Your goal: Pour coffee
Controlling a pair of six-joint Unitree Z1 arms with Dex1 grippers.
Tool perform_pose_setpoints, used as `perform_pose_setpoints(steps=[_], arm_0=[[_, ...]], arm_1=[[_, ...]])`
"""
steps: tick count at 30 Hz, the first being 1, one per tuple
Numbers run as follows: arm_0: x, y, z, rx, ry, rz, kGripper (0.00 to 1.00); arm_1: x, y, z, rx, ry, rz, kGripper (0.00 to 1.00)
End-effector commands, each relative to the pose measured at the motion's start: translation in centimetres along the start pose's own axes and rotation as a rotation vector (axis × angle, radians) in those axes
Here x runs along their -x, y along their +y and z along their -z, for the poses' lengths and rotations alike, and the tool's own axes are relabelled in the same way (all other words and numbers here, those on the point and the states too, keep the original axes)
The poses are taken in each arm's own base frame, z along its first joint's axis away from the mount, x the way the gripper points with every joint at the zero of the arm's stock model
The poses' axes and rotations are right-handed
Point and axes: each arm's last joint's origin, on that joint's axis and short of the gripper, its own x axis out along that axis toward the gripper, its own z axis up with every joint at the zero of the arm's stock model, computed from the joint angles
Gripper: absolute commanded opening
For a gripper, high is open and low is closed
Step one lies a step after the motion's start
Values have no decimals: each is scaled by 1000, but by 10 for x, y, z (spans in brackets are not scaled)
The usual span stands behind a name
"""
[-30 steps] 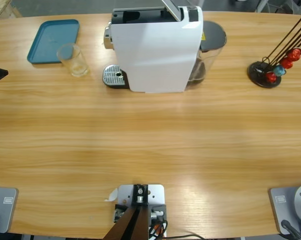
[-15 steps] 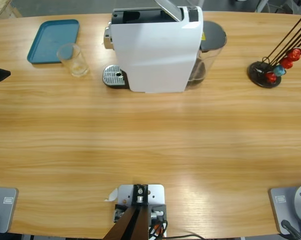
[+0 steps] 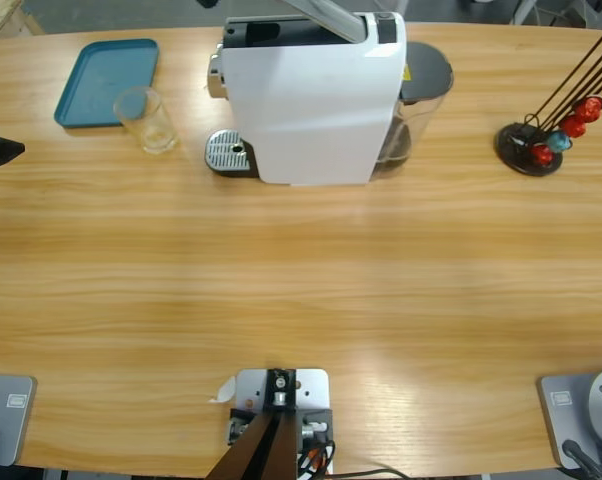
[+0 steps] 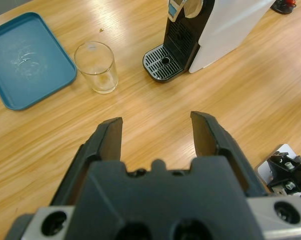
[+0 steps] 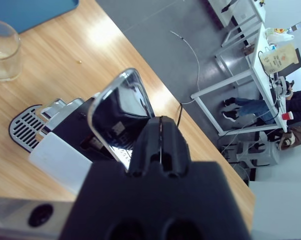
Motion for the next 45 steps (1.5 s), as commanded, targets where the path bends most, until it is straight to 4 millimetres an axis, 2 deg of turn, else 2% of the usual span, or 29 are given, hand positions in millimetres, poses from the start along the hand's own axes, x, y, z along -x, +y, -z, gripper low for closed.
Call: perform_pose_setpoints(steps=[1, 45], arm_0=[[-11, -1, 9, 7, 51, 18, 586], [-16, -1, 7, 9, 71, 18, 586]], arm_1=[[-43, 71, 18, 110, 97, -98, 0], [-79, 111, 42, 45, 172, -130, 0]])
